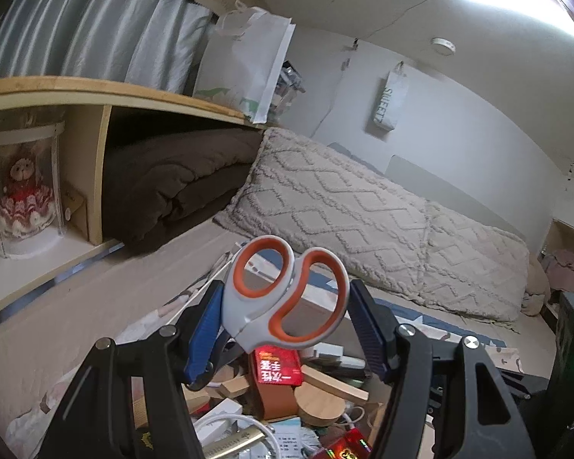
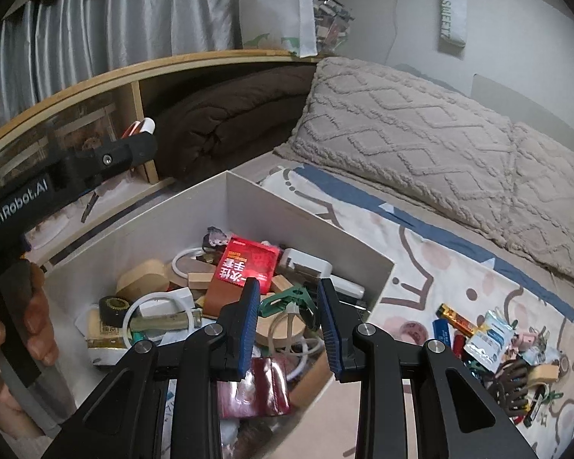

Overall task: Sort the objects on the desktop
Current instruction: 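Lower the scissors into the SHOES box and open the left tool while the right tool opens over the box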

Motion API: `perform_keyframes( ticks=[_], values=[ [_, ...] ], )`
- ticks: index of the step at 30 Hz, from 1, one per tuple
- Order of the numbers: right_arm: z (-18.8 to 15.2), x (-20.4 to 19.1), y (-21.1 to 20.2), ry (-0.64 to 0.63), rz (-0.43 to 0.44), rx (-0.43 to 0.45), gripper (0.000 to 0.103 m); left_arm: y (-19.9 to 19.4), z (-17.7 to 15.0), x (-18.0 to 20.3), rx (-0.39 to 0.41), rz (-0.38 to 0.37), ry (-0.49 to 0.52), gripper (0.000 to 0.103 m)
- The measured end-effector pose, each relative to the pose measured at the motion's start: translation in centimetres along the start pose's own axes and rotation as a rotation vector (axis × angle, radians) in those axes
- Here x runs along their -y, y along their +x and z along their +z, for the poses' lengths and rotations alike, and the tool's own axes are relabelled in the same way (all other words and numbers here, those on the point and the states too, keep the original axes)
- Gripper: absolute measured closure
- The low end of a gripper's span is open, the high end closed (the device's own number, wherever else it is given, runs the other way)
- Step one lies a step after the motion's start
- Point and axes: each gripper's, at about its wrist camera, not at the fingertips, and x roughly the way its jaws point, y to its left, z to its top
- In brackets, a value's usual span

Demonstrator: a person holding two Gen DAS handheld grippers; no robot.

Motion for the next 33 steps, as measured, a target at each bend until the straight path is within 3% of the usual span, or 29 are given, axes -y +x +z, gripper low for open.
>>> perform_keyframes(
  ticks=[13,24,27,33],
  values=[
    [0.3,-0.3,4.7,0.027,0.017,-0.165,0.072,1.4,-0.5,-0.7,-0.076,0.005,-0.017,0.039],
    [-1.2,-0.5,4.5,0.039,0.025,-0.188,0.071,2.7,-1.1,-1.1,-0.153,0.007,-0.043,0.039],
    [-1.5,-0.8,4.2,0.036,0.038,-0.191,0.071,3.1,-1.2,-1.6,-0.174,0.030,-0.075,0.015],
    [-1.7,-1.2,3.6,0.024,0.050,-0.185,0.071,2.6,-1.1,-2.1,-0.154,0.046,-0.097,0.013]
  ],
)
